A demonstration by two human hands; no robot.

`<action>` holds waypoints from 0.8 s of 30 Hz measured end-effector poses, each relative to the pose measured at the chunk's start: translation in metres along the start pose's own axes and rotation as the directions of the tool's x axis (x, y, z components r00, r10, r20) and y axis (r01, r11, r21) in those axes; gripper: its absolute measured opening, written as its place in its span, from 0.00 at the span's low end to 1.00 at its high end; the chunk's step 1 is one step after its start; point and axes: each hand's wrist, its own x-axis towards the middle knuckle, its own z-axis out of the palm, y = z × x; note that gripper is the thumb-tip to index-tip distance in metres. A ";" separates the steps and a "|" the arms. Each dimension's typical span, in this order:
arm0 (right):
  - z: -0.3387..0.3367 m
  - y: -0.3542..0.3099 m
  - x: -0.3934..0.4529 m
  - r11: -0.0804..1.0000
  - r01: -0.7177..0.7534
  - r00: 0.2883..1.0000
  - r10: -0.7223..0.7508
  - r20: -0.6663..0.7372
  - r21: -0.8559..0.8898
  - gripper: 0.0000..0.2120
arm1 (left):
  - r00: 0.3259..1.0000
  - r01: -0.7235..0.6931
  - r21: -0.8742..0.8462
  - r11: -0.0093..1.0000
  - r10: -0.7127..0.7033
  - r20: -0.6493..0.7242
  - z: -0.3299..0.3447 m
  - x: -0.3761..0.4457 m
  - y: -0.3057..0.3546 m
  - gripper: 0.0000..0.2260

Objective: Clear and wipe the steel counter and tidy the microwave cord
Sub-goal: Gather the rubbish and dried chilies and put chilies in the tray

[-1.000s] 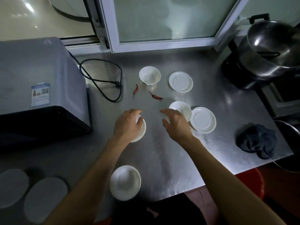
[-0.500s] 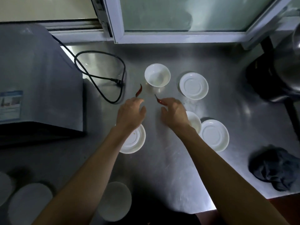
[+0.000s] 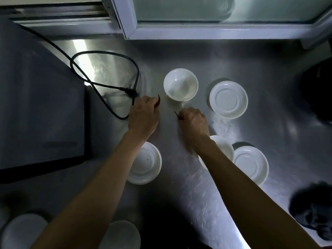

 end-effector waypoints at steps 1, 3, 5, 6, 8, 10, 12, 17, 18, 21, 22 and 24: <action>0.002 0.000 0.001 1.000 -0.002 1.000 0.002 0.002 0.006 0.04 | 1.000 0.000 0.004 1.000 0.000 -0.001 0.001 0.001 -0.001 0.10; 0.005 -0.001 0.003 1.000 -0.003 1.000 0.003 0.001 0.015 0.04 | 1.000 0.001 0.015 1.000 -0.001 -0.004 0.004 0.004 -0.002 0.10; 0.007 -0.002 0.004 1.000 -0.008 1.000 0.008 0.002 0.002 0.05 | 1.000 0.001 0.032 0.999 0.000 -0.008 0.006 0.008 -0.004 0.09; 0.008 -0.002 0.004 1.000 -0.014 1.000 0.014 0.001 0.000 0.05 | 1.000 -0.001 0.042 0.999 0.002 -0.011 0.008 0.010 -0.004 0.09; 0.010 -0.002 0.005 1.000 -0.027 1.000 0.027 -0.001 0.008 0.06 | 1.000 -0.012 0.049 0.999 0.013 -0.020 0.010 0.013 -0.003 0.09; 0.011 -0.002 0.006 0.999 -0.033 0.999 0.033 0.002 0.014 0.05 | 1.000 -0.025 0.023 0.999 0.026 -0.017 0.012 0.016 -0.002 0.08; 0.012 -0.002 0.006 0.999 -0.033 0.999 0.033 0.010 0.013 0.05 | 1.000 -0.030 -0.005 1.000 0.030 -0.007 0.014 0.018 -0.001 0.07; 0.011 -0.002 0.005 1.000 -0.015 1.000 0.015 0.013 -0.007 0.03 | 0.998 -0.060 0.036 0.998 0.060 -0.011 0.016 0.014 0.001 0.05; 0.010 -0.001 0.004 1.000 -0.011 1.000 0.011 0.018 -0.014 0.03 | 0.998 -0.065 0.040 0.997 0.066 -0.019 0.016 0.011 0.002 0.05; 0.008 -0.002 0.000 1.000 0.003 1.000 -0.004 -0.018 -0.009 0.01 | 0.996 -0.080 0.025 0.997 0.080 -0.029 0.013 0.000 0.004 0.07; 0.006 -0.003 -0.002 1.000 0.007 0.999 -0.007 -0.045 0.004 0.02 | 0.996 -0.085 0.002 0.996 0.085 -0.028 0.011 -0.004 0.005 0.08; -0.001 -0.004 -0.009 0.999 0.020 0.995 -0.015 -0.102 0.045 0.03 | 0.996 -0.087 -0.082 0.993 0.087 -0.011 0.003 -0.014 0.006 0.08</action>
